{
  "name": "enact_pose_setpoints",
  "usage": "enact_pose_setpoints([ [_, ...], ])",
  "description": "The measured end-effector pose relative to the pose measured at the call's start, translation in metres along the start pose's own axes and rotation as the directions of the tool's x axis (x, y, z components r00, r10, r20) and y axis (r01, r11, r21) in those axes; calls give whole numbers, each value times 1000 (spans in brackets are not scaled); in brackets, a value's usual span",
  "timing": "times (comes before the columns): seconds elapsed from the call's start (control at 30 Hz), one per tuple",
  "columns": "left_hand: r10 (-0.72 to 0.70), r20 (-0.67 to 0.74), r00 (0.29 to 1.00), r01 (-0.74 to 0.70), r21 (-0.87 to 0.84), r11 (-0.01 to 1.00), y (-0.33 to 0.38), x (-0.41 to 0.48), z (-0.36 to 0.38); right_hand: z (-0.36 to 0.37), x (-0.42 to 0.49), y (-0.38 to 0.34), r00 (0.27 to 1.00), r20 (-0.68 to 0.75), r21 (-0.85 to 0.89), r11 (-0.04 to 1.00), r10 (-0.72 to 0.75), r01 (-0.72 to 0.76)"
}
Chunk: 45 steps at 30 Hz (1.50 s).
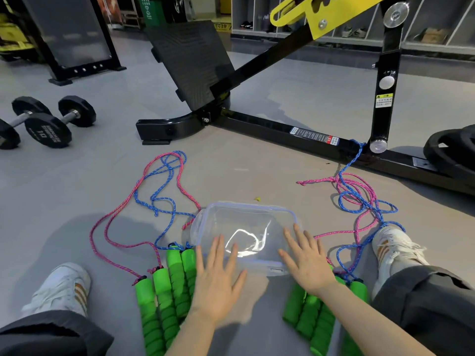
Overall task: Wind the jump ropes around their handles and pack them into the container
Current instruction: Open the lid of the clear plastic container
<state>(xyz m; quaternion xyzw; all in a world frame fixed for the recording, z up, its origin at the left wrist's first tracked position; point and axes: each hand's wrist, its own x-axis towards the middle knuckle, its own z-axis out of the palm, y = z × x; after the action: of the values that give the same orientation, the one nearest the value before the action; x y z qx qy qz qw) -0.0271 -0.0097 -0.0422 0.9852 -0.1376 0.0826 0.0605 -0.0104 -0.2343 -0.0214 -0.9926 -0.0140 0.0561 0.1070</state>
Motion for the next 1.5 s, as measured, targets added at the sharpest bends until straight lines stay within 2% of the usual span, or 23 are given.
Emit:
enact_pose_setpoints([
  [0.1, 84, -118, 989, -84, 9, 996, 13, -12, -3, 2, -6, 8, 992, -123, 125, 991, -25, 40],
  [0.2, 58, -309, 949, -72, -34, 997, 11, -9, -5, 6, -11, 13, 964, -265, 256, 966, 34, 37],
  [0.27, -77, -347, 935, 55, -73, 996, -2, -4, -4, 5, -9, 14, 957, -270, 282, 959, 103, -24],
  [0.37, -396, -271, 877, 368, -149, 918, -28, 7, -2, 0, -4, 13, 938, -194, 313, 925, 286, -217],
  [0.47, -658, -59, 751, 618, -290, 731, -47, 18, -7, -7, -2, 10, 877, -147, 339, 856, 458, -390],
  [0.53, -694, 71, 717, 673, -334, 661, -52, 21, -6, -6, -1, 10, 860, -111, 393, 817, 497, -421],
  [0.6, -679, 149, 719, 642, -518, 566, -47, 20, -3, -6, 0, 9, 845, -39, 508, 739, 533, -442],
  [0.63, -675, 201, 710, 606, -663, 439, -40, 17, -3, -8, -1, 9, 836, 5, 593, 672, 548, -444],
  [0.67, -655, 290, 698, 571, -778, 264, -32, 14, -6, -10, -1, 8, 833, 47, 675, 597, 551, -433],
  [0.7, -640, 347, 686, 540, -832, 129, -25, 11, -7, -12, -1, 7, 828, 88, 733, 526, 554, -430],
  [0.73, -643, 361, 676, 528, -845, 80, -22, 8, -9, -15, -2, 7, 826, 99, 752, 502, 555, -427],
  [0.87, -639, 342, 689, 563, -808, 175, -20, -5, -21, -18, -10, 8, 831, 68, 736, 535, 552, -415],
  [1.07, -596, 312, 740, 563, -772, 295, -22, -31, -29, -23, -29, 16, 812, 160, 752, 463, 561, -469],
  [1.23, -642, 18, 766, 543, -552, 632, -26, -24, -24, -28, -36, 7, 815, 69, 782, 476, 575, -402],
  [1.3, -643, -114, 758, 496, -539, 681, -24, -16, -31, -39, -33, 3, 825, -34, 778, 533, 564, -332],
  [1.37, -643, -229, 731, 452, -543, 708, -24, -2, -38, -49, -25, 2, 833, -77, 742, 589, 548, -319],
  [1.5, -632, -379, 676, 404, -527, 748, -28, 39, -54, -73, 2, 4, 819, -114, 800, 541, 562, -259],
])
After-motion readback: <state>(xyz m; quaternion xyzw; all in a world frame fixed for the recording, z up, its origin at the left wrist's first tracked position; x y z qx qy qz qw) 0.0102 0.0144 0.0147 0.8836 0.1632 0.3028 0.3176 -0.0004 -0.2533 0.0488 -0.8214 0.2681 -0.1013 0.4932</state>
